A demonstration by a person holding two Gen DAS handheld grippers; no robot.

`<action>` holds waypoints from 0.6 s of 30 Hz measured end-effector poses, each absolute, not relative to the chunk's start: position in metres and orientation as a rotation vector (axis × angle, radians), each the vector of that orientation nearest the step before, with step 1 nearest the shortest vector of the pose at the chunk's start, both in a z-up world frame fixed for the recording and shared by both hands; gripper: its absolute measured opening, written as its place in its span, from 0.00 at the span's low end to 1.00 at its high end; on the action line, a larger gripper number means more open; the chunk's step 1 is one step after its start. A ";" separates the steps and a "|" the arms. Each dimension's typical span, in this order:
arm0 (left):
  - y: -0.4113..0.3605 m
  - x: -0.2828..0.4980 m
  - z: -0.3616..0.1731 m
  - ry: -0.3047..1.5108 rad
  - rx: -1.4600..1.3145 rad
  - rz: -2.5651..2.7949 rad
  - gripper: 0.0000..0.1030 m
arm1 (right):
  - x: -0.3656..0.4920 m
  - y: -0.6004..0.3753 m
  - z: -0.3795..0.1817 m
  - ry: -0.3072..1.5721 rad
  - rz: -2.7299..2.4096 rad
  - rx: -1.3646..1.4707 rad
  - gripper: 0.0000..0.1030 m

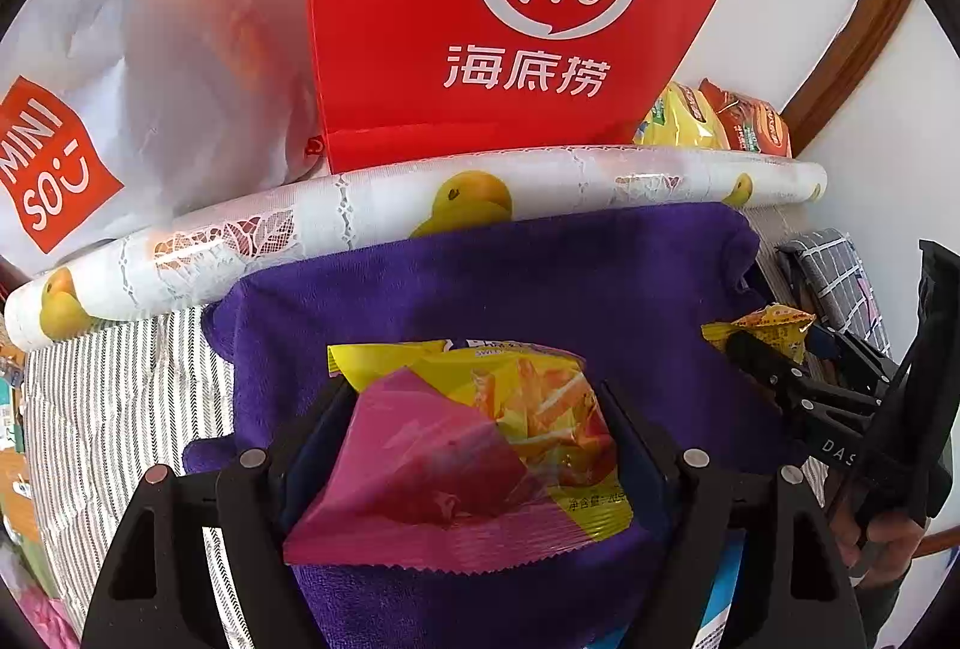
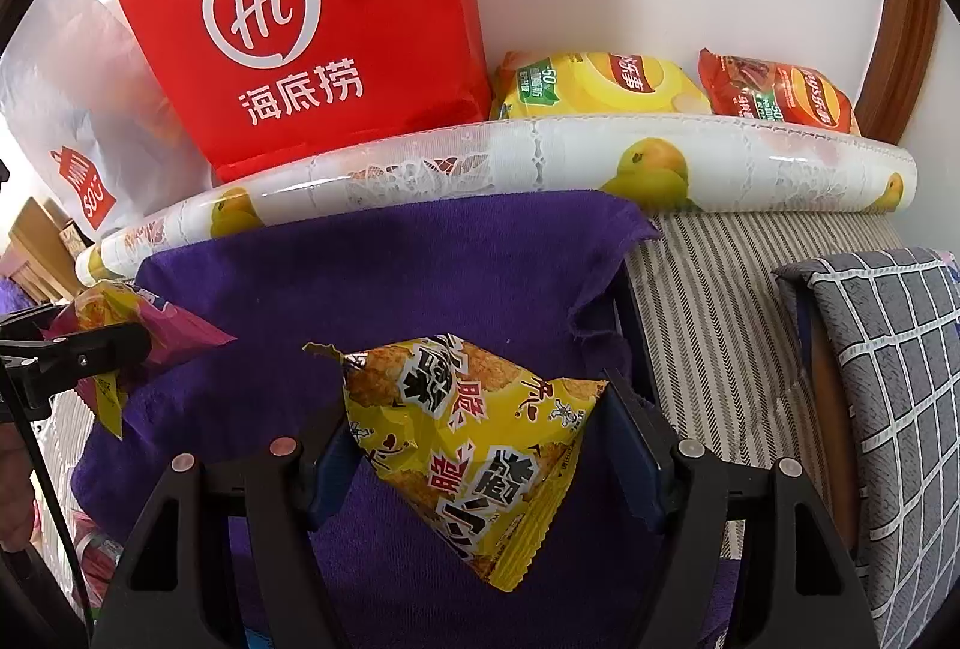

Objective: Organize snacks
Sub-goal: 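Lower the yellow bag onto the purple towel and open the right tool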

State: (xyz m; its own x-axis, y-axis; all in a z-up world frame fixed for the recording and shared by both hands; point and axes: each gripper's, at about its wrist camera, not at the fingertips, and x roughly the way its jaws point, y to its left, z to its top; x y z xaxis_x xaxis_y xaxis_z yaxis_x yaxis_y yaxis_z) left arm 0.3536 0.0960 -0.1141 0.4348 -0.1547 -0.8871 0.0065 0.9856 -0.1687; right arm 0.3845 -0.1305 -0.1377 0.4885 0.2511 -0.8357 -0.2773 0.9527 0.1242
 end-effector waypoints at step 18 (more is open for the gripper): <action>0.094 0.355 -0.118 1.131 -0.140 -0.094 0.77 | 0.386 -0.129 -0.140 1.023 0.326 -0.039 0.71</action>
State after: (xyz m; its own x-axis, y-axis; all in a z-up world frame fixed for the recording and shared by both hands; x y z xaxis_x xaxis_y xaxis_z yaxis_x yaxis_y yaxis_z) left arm 0.3554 0.0940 -0.1178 0.4227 -0.1458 -0.8945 0.0039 0.9873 -0.1590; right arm 0.3858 -0.1291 -0.1398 0.4767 0.2484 -0.8432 -0.2849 0.9511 0.1191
